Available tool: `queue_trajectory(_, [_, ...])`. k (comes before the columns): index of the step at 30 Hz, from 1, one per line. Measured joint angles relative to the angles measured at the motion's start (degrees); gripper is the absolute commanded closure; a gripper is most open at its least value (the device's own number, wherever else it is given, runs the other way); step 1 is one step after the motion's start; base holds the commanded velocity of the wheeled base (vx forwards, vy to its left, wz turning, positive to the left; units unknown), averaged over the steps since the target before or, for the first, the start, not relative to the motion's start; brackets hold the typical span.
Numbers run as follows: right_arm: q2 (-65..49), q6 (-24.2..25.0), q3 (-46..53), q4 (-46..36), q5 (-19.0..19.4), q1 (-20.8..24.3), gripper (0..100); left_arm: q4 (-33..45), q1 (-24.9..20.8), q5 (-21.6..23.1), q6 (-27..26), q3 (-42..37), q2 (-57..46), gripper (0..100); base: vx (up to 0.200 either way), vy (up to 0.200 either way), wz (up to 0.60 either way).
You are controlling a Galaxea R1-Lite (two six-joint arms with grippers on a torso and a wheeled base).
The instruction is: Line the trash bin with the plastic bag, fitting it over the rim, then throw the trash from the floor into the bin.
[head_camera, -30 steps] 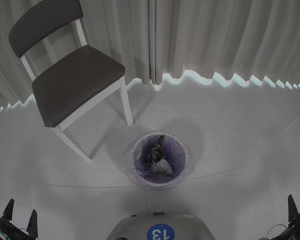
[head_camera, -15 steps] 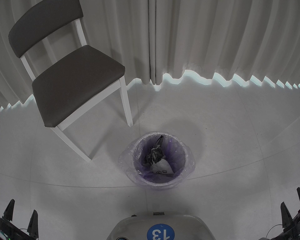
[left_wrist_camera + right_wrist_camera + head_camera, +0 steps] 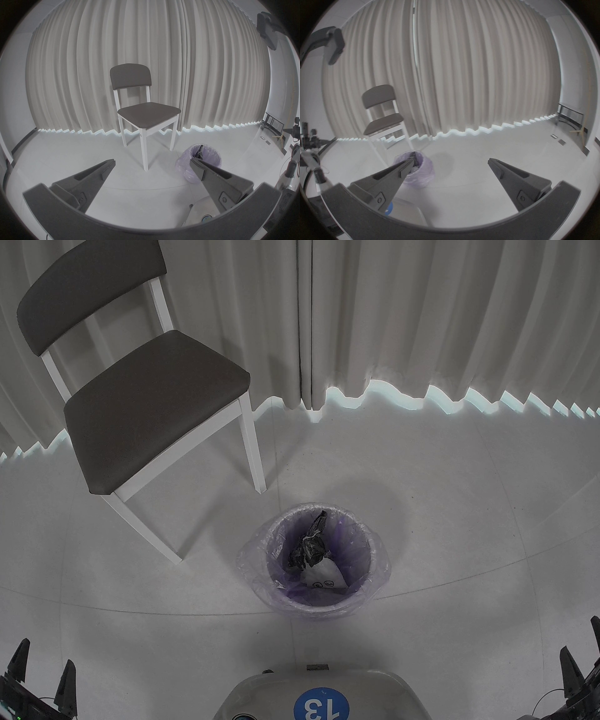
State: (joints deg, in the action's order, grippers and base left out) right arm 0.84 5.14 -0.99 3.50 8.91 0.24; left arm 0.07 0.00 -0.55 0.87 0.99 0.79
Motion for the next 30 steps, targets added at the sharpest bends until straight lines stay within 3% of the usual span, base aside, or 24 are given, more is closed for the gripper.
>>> queue_trajectory(10, [0.0, 0.1, 0.0, -0.2, -10.8, 0.0, 0, 0.0, 0.0, 0.1, -0.4, 0.0, 0.0, 0, 0.0, 0.0, 0.0])
queue_trajectory(20, [0.0, -6.3, 0.0, -0.7, -4.2, 0.0, 0, 0.0, 0.0, 0.1, -0.4, 0.0, 0.1, 0, 0.0, 0.0, 0.0])
queue_trajectory(23, [0.0, -8.9, 0.0, -0.8, -3.2, 0.0, 0, 0.0, 0.0, 0.1, -0.4, 0.0, 0.1, 0, 0.0, 0.0, 0.0])
queue_trajectory(30, [0.0, -9.9, 0.0, 1.3, -2.6, 0.0, 0, 0.0, 0.0, 0.1, -0.4, 0.0, 0.1, 0, 0.0, 0.0, 0.0])
